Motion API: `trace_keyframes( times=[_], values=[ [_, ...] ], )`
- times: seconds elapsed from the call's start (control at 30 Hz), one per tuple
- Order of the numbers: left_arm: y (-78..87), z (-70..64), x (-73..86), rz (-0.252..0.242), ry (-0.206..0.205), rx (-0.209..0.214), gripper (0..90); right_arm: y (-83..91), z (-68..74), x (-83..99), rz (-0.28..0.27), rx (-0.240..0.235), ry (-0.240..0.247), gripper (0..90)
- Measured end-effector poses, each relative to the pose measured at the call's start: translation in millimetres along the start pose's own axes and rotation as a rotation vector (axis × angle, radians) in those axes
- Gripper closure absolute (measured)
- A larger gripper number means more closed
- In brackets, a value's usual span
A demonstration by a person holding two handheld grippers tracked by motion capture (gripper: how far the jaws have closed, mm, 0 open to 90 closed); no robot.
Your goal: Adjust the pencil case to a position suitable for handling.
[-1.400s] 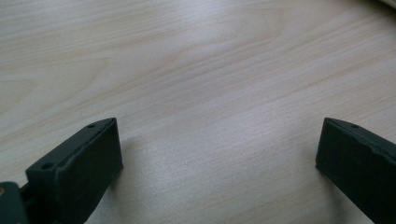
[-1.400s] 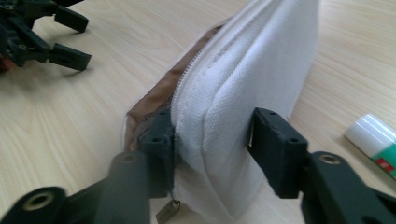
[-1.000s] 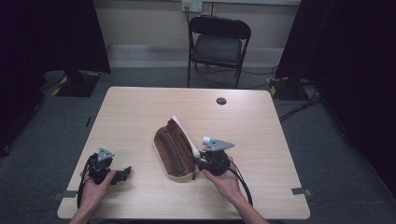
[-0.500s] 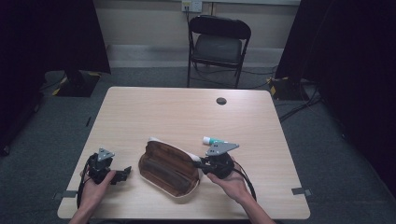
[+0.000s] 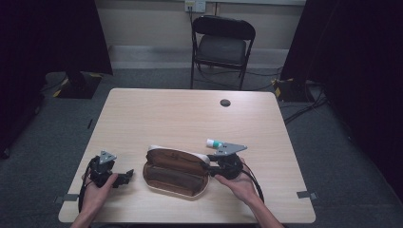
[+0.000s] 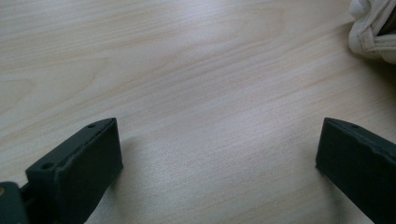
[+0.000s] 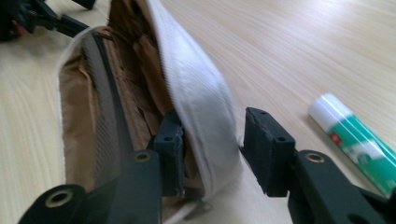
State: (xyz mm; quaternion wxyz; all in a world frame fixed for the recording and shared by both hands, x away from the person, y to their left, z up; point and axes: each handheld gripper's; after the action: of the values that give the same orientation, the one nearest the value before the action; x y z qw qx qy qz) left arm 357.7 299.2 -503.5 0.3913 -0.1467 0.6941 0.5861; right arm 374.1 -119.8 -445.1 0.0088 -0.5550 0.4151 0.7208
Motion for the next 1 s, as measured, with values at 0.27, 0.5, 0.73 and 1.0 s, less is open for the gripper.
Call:
trace_keyframes(
  times=[0.27, 0.5, 0.73, 1.0],
  values=[
    [-0.1, -0.2, 0.0, -0.002, 0.002, -0.002, 0.0, 6.9, -6.5, 8.3, 0.003, 0.061, -0.026, 73.9],
    [-0.4, 0.5, -0.5, 0.002, -0.001, 0.005, 0.0, -4.4, -15.8, 1.7, -0.02, 0.094, -0.064, 81.0],
    [-1.1, 1.3, -1.1, -0.001, -0.005, 0.006, 0.0, -20.4, -20.7, -9.9, -0.031, 0.096, -0.069, 82.1],
    [-1.8, 2.0, -1.5, -0.001, -0.008, 0.015, 0.0, -38.8, -29.2, -23.1, -0.049, 0.062, -0.109, 81.7]
  ],
)
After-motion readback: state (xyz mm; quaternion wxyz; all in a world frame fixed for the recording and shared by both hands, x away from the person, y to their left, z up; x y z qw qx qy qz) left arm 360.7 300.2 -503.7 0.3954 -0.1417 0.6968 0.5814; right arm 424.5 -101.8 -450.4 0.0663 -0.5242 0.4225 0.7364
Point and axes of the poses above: each handheld gripper's, and its own axes: y roughly backward along the jaws, x roughly out of its underside, z roughly to its left
